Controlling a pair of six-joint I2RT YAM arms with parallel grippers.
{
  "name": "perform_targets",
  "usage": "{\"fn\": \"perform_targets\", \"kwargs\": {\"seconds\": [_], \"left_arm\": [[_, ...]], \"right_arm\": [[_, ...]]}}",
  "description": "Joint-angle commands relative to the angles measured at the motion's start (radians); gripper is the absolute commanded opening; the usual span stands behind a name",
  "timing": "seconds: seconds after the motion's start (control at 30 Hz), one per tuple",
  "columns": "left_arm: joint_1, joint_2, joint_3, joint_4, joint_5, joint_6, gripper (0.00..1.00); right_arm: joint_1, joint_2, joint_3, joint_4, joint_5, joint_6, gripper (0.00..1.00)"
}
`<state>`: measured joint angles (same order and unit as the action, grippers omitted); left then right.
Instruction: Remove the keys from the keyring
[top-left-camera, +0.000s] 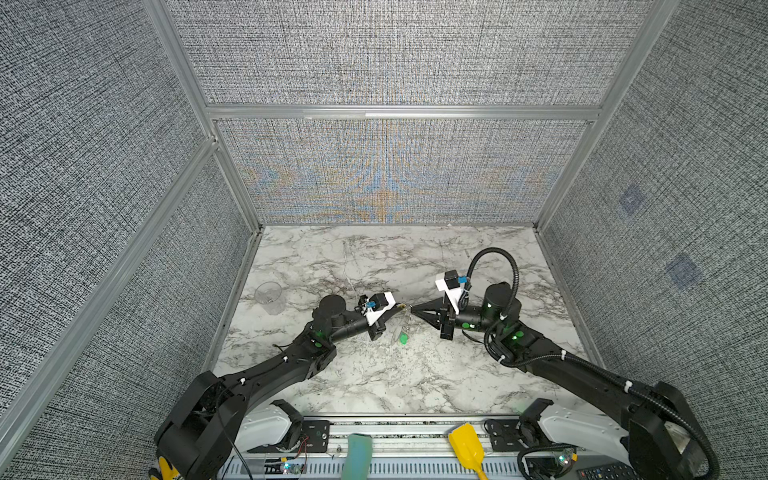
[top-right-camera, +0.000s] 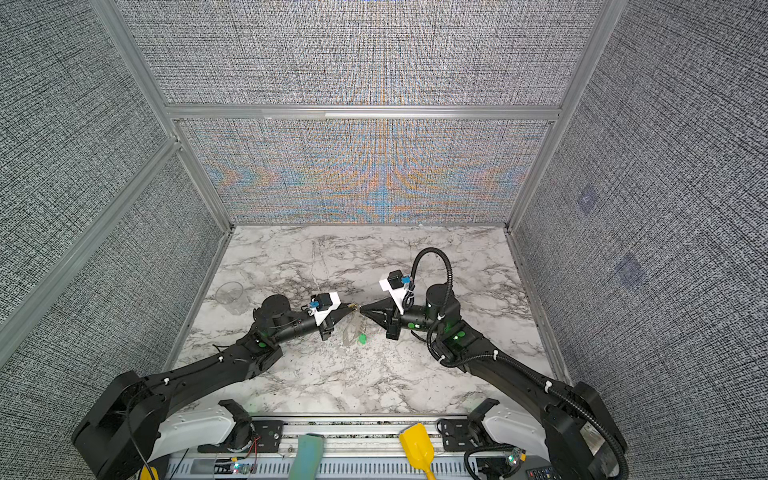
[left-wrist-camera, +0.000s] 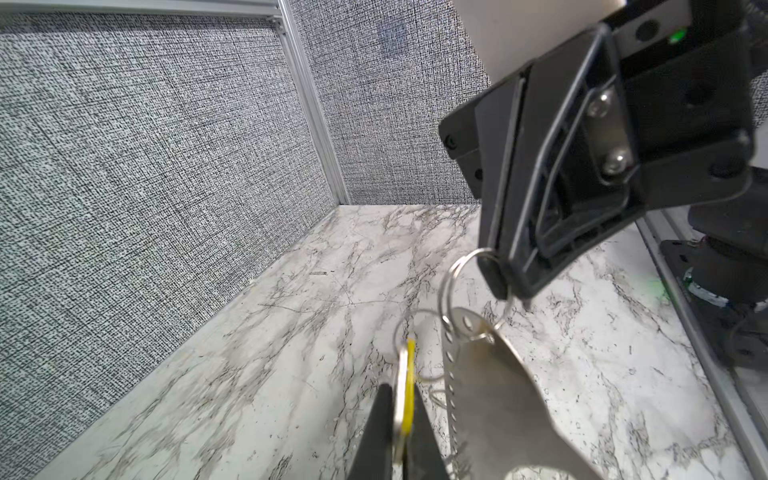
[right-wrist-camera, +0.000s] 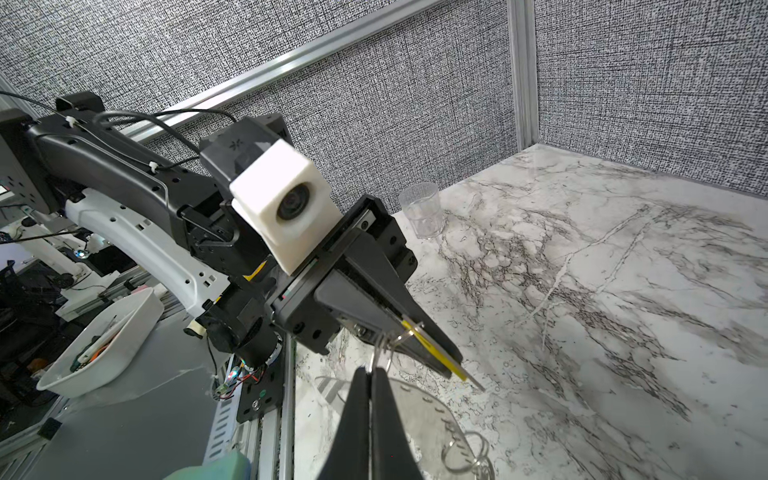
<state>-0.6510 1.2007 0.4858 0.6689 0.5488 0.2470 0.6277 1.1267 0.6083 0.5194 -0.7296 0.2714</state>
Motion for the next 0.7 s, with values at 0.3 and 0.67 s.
{"fn": "perform_targets", "kwargs": {"seconds": [0.3,0.67], "left_arm": [[0.015,-0.012,0.061,-0.111,-0.006,0.062,0.0],[0.014,-0.038,0.099,-0.197,-0.034,0.141,0.0]], "right_arm": [[0.001,0.03,0.088,-0.221,-0.073,-0.214,0.0],[0.001,0.097,0.172,-0.44,-0.064,-0.359,0.0]]}}
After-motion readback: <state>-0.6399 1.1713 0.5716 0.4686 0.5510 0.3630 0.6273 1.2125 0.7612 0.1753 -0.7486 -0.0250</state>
